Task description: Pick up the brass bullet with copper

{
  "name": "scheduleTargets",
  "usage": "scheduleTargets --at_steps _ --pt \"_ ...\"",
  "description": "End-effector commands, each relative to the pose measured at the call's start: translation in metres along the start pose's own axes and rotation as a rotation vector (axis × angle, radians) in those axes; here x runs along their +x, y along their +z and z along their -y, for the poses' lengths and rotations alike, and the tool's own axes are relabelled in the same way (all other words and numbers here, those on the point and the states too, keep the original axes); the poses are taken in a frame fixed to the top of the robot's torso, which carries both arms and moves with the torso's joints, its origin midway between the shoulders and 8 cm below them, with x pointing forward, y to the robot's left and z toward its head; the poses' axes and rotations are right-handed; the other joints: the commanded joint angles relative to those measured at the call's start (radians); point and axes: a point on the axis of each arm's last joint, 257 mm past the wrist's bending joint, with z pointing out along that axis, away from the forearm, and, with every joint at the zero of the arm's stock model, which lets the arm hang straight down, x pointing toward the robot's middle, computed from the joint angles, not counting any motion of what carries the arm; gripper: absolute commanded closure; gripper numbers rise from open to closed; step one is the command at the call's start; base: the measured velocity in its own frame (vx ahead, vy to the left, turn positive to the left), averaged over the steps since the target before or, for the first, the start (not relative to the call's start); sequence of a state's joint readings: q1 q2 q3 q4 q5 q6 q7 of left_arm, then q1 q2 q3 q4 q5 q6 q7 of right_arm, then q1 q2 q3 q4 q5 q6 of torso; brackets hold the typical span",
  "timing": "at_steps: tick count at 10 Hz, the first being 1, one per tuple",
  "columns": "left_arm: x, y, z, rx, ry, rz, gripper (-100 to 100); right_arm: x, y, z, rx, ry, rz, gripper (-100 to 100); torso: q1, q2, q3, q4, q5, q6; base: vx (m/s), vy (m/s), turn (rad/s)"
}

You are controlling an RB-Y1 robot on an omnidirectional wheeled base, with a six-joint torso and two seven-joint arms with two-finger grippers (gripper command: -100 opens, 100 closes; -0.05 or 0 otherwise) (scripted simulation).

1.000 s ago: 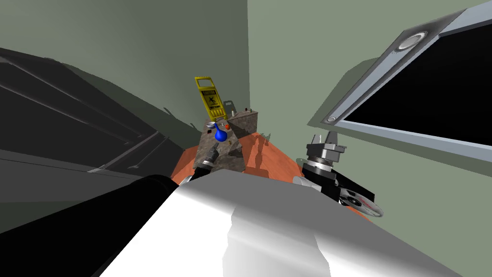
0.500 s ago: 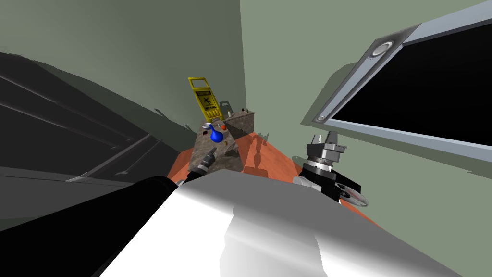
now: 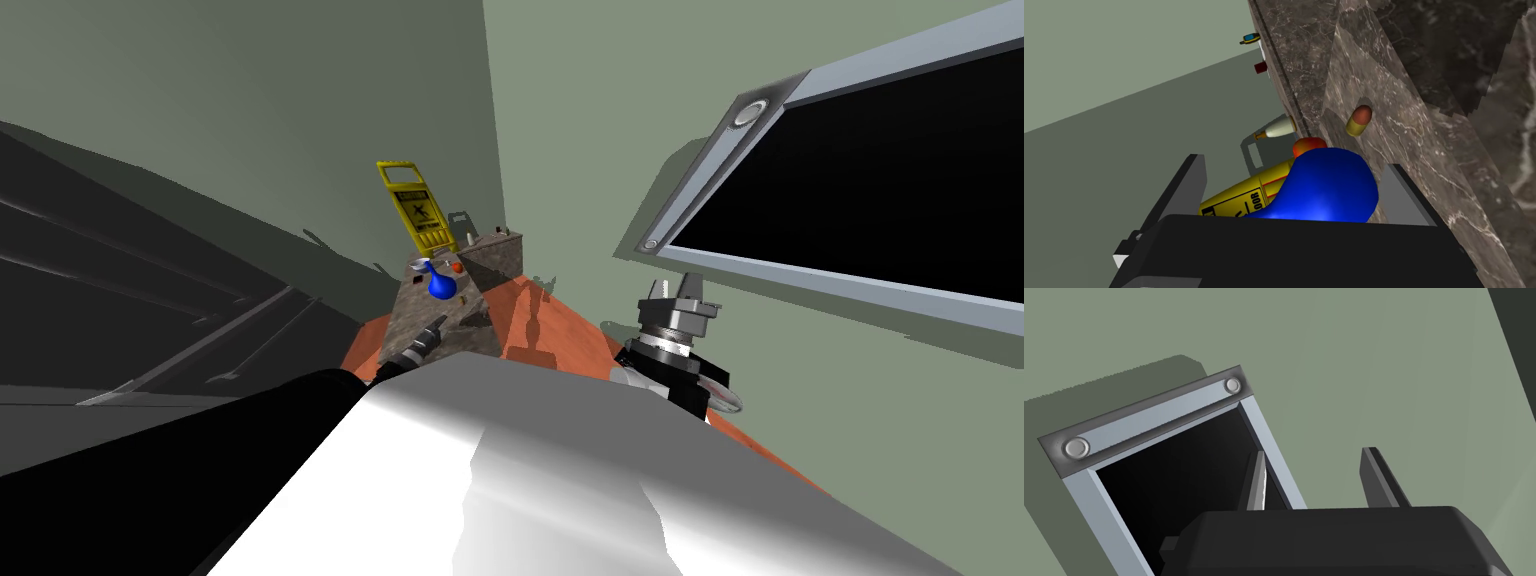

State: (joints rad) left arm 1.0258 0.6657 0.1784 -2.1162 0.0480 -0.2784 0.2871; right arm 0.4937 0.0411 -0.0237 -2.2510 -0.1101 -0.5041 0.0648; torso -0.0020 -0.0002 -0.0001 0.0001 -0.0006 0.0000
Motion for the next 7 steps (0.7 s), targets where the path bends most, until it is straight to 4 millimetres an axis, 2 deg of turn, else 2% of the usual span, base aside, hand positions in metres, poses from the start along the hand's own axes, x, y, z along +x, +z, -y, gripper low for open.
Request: scheduleTargets --at_steps 1,2,3,4,5,6,7 --pt "-0.008 -0.013 -0.015 -0.057 -0.008 -0.018 -100 0.000 0.000 0.000 0.000 0.000 0.000 0 0.000 0.000 0.000 0.000 0.000 0.000 0.019 -0.059 -0.135" --pt "-0.006 -0.016 -0.018 -0.074 0.005 -0.036 -100 0.000 0.000 0.000 0.000 0.000 0.000 0 -0.001 0.000 0.000 0.000 0.000 0.000 0.012 -0.041 -0.071" --pt "-0.012 -0.027 -0.033 -0.129 -0.003 -0.049 -100 0.000 0.000 0.000 0.000 0.000 0.000 0 0.000 0.000 0.000 0.000 0.000 0.000 0.014 -0.041 -0.165" --pt "-0.011 -0.028 -0.035 -0.137 0.006 -0.061 -100 0.000 0.000 0.000 0.000 0.000 0.000 0 0.000 0.000 0.000 0.000 0.000 0.001 0.020 -0.030 -0.073" --pt "-0.018 -0.039 -0.047 -0.188 -0.004 -0.071 -100 0.000 0.000 0.000 0.000 0.000 0.000 0 0.001 0.000 0.000 0.000 0.000 0.000 0.025 -0.036 -0.145" --pt "-0.017 -0.041 -0.049 -0.200 0.006 -0.086 -100 0.000 0.000 0.000 0.000 0.000 0.000 0 0.001 -0.001 0.000 0.000 0.000 0.000 0.023 -0.025 -0.085" --pt "-0.023 -0.054 -0.063 -0.256 -0.008 -0.091 -100 0.000 0.000 0.000 0.000 0.000 0.000 0 0.001 -0.001 0.000 0.000 0.000 0.000 0.033 -0.027 -0.125"
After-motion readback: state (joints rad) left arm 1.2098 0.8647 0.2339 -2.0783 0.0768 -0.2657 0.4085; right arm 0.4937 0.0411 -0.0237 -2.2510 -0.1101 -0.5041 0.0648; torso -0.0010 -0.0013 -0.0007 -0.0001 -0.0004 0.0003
